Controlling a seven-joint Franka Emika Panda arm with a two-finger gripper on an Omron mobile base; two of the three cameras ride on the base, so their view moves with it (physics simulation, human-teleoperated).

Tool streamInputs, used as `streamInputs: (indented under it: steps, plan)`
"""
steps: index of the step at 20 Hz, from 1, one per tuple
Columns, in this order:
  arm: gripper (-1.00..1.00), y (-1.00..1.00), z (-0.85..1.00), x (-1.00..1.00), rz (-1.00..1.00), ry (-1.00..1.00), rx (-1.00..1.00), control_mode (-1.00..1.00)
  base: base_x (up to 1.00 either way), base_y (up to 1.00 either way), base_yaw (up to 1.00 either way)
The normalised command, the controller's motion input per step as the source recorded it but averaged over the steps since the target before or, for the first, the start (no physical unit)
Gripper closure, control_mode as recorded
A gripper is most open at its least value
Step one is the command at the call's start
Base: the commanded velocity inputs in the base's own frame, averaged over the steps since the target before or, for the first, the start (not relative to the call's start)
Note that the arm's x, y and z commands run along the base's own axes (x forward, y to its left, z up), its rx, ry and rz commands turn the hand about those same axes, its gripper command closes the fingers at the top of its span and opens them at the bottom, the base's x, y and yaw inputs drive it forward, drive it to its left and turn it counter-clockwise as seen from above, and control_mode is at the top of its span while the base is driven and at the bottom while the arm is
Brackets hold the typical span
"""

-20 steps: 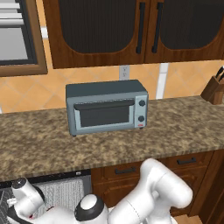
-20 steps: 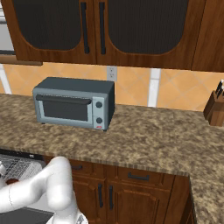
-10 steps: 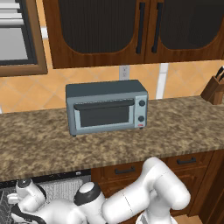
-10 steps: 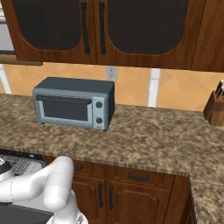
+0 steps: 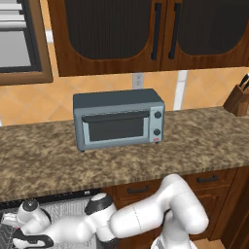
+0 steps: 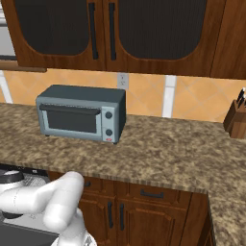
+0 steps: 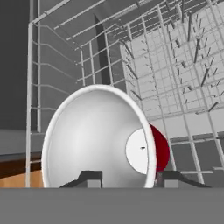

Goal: Pick up the cup and bowl from the counter, place them in the dishwasher, and close the dishwasher door.

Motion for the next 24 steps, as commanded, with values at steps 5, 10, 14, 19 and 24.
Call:
streamInputs:
  steps: [5, 10, 14, 19, 24]
  plan:
    - [-1.00, 0.26, -0.27, 0.00, 0.00, -0.04, -0.06, -1.00, 0.00, 0.00, 0.00]
    - [-1.00, 0.03, 0.00, -0.04, -0.01, -0.02, 0.00, -1.00, 0.00, 0.00, 0.00]
    - [-1.00, -0.26, 0.00, 0.00, -0.06, 0.00, 0.00, -1.00, 0.00, 0.00, 0.00]
    - [-1.00, -0.75, 0.01, -0.28, -0.12, -0.01, -0.01, -1.00, 0.00, 0.00, 0.00]
    - [-1.00, -0.57, 0.31, -0.47, -0.20, -0.06, -0.02, -1.00, 0.00, 0.00, 0.00]
